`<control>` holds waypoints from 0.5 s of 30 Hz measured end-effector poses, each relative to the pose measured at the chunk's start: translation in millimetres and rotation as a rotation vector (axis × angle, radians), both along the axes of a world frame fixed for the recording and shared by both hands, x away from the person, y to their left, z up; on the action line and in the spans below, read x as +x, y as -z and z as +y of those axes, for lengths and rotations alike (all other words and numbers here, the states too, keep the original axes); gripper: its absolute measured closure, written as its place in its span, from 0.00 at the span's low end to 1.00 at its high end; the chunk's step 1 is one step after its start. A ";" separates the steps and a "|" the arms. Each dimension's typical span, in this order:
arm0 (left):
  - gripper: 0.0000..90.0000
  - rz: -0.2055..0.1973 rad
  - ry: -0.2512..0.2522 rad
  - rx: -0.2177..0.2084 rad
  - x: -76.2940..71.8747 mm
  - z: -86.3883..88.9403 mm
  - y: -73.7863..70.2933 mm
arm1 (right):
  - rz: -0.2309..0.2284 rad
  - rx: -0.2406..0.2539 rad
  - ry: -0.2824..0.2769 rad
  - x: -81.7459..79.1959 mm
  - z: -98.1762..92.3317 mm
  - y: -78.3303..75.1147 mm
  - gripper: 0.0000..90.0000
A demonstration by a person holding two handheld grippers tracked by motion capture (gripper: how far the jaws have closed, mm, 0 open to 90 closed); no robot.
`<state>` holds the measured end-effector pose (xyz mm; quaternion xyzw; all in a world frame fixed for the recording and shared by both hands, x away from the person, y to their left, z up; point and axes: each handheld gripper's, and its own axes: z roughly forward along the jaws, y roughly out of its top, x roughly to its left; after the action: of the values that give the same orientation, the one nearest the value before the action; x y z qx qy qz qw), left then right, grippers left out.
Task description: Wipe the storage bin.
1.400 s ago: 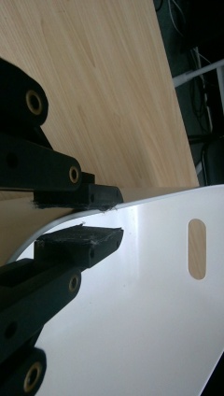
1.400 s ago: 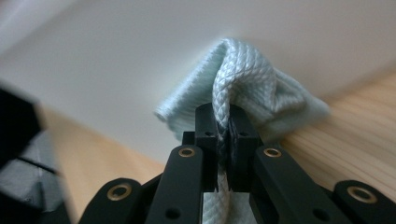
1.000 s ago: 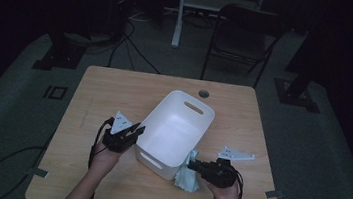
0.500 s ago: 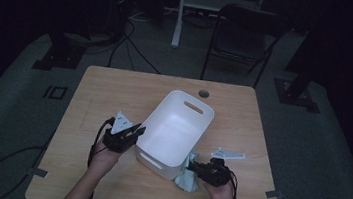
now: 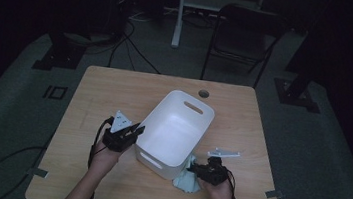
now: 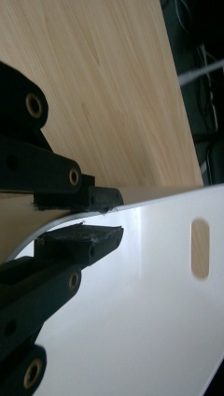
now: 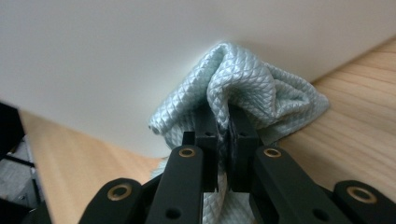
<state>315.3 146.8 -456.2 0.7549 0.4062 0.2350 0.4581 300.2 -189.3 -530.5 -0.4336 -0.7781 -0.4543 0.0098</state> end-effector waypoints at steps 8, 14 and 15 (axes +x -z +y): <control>0.92 -0.017 -0.027 0.020 -2.9 -5.2 1.0 | -0.140 0.102 -0.088 -38.3 5.5 -47.8 0.95; 0.92 -0.015 0.020 0.019 -1.6 -3.3 0.9 | -0.123 0.121 -0.080 -32.6 4.5 -42.6 0.95; 0.92 -0.015 0.021 0.018 -1.6 -3.4 1.0 | -0.122 0.117 -0.076 -31.8 4.7 -41.5 0.95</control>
<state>313.7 143.5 -457.2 0.7616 0.3926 0.2394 0.4566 268.4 -184.5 -489.0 -0.3740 -0.7654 -0.5237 0.0051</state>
